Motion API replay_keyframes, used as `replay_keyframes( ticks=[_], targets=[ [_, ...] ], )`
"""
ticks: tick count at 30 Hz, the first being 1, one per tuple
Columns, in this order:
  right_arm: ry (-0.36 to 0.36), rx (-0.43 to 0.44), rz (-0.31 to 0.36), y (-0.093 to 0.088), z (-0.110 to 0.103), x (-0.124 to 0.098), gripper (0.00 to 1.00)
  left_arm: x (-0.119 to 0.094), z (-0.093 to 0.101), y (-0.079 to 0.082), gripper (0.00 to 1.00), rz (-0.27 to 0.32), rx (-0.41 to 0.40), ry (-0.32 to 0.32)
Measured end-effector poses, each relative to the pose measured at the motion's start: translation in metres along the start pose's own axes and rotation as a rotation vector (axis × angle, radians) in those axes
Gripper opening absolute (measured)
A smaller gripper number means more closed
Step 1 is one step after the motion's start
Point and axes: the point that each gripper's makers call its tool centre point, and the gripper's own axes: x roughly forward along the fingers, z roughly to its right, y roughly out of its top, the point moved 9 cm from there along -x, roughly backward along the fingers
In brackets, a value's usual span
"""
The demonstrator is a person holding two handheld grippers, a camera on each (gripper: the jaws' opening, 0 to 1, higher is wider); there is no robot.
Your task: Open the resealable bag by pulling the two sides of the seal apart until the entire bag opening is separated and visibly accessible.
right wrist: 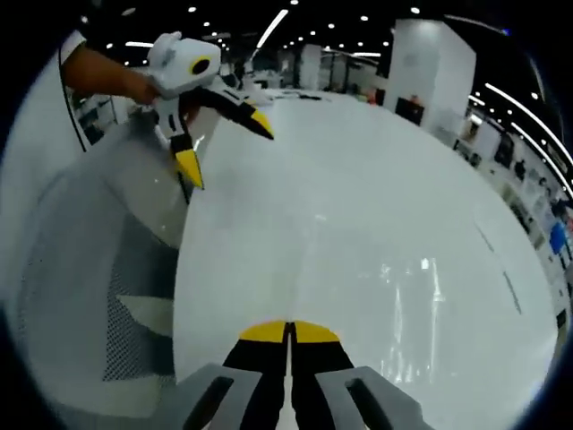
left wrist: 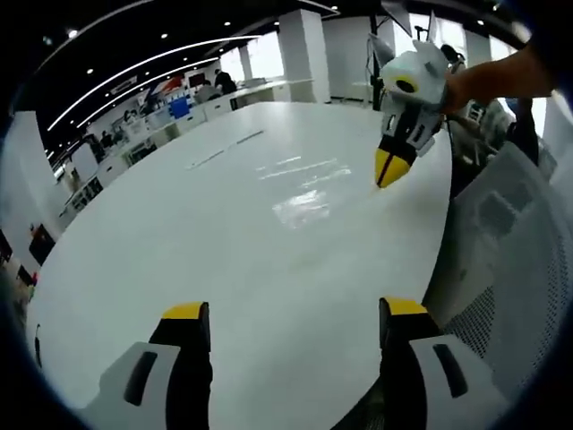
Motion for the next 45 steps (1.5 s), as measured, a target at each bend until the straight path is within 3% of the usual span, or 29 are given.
replay_keyframes(
  ticks=[12,24,33,35,40,45],
  targets=[
    [0.082,-0.108,0.043,0.023,-0.008,-0.01,0.0,0.015,0.004,0.018,0.68,-0.002,0.14,-0.043],
    [0.146,-0.082,0.099,0.03,-0.01,-0.016,0.0,0.028,0.01,0.027,0.55,-0.038,0.3,-0.094],
    [0.185,-0.075,0.109,0.033,-0.012,-0.019,0.0,0.035,0.018,0.028,0.38,-0.062,0.454,-0.153],
    [0.185,-0.077,0.11,0.034,-0.012,-0.02,0.0,0.035,0.02,0.03,0.29,-0.057,0.51,-0.165],
    [0.187,-0.074,0.105,0.033,-0.012,-0.02,0.0,0.034,0.025,0.034,0.1,-0.037,0.537,-0.195],
    [0.171,-0.063,0.1,0.032,-0.01,-0.02,0.0,0.034,0.028,0.035,0.01,-0.037,0.559,-0.217]
  ],
)
